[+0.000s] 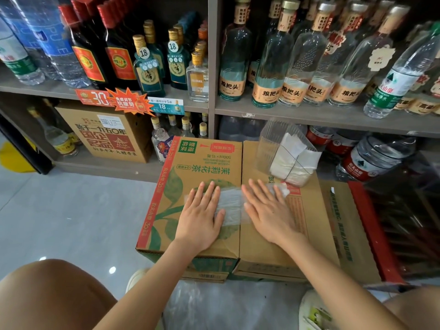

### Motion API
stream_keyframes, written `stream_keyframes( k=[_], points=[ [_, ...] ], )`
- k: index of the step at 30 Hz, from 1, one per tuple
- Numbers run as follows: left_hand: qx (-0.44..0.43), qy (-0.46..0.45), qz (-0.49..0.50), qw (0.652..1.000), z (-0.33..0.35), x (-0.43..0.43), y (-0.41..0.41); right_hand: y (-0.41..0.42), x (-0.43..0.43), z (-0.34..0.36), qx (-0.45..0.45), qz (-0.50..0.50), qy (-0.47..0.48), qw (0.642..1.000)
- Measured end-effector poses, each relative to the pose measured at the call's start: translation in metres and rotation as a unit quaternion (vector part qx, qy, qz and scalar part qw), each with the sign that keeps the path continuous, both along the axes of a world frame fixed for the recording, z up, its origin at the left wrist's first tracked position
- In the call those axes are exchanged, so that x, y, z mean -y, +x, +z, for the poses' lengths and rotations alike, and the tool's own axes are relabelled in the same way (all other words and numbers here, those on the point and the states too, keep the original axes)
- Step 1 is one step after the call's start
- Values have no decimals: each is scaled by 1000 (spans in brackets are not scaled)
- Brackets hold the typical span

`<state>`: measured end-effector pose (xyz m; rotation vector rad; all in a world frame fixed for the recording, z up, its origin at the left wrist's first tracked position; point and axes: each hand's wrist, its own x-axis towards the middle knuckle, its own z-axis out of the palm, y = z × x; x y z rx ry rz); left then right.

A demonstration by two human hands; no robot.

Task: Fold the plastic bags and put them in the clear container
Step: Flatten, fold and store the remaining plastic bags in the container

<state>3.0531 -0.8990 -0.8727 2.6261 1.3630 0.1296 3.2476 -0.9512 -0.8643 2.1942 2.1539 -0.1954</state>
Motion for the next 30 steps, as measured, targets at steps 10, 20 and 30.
stream_keyframes(
  k=[10, 20, 30],
  points=[
    [-12, 4, 4, 1000, 0, 0, 0, 15, 33, 1, -37, -29, 193, 980],
    [236, -83, 2, 968, 14, -4, -20, 8, 34, 2, -85, 111, 292, 946],
    [229, -87, -98, 965, 7, 27, -70, -11, 85, 11, -132, 61, 264, 954]
  ],
)
